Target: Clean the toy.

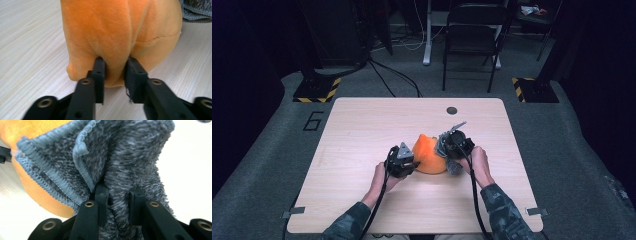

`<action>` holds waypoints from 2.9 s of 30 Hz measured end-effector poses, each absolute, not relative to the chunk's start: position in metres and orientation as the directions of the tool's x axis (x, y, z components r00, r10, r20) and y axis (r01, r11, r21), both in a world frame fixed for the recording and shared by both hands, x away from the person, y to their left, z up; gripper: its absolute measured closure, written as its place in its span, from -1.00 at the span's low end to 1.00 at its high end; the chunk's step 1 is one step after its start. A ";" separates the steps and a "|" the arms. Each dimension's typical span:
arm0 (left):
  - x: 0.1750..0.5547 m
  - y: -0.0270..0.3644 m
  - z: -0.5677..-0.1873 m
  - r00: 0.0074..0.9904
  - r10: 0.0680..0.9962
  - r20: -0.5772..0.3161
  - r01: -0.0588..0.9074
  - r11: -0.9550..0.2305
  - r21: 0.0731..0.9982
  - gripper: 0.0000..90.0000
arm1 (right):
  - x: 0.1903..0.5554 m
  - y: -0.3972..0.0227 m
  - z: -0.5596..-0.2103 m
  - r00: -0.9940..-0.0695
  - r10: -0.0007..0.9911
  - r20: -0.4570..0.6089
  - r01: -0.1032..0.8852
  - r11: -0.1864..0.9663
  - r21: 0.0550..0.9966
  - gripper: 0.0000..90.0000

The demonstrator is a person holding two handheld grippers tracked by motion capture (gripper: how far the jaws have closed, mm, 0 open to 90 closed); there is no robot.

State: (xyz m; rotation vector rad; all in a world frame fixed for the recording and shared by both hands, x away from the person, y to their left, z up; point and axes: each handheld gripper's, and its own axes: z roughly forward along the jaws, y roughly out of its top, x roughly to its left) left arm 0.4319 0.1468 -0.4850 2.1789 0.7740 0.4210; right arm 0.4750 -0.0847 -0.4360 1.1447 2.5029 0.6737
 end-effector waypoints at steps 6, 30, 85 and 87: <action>0.433 0.153 -0.478 0.737 0.674 -0.043 0.434 -0.424 0.795 0.82 | 0.475 -0.091 -0.425 -0.622 0.778 -0.089 0.605 0.550 0.576 0.64; 0.428 0.147 -0.471 0.723 0.685 -0.084 0.468 -0.397 0.790 0.80 | 0.461 -0.065 -0.415 -0.649 0.752 -0.117 0.545 0.567 0.618 0.63; 0.429 0.156 -0.477 0.714 0.697 -0.069 0.468 -0.401 0.787 0.78 | 0.458 -0.066 -0.396 -0.639 0.752 -0.160 0.539 0.586 0.605 0.62; 0.429 0.156 -0.477 0.713 0.698 -0.069 0.469 -0.400 0.787 0.78 | 0.457 -0.061 -0.395 -0.649 0.746 -0.152 0.524 0.582 0.621 0.61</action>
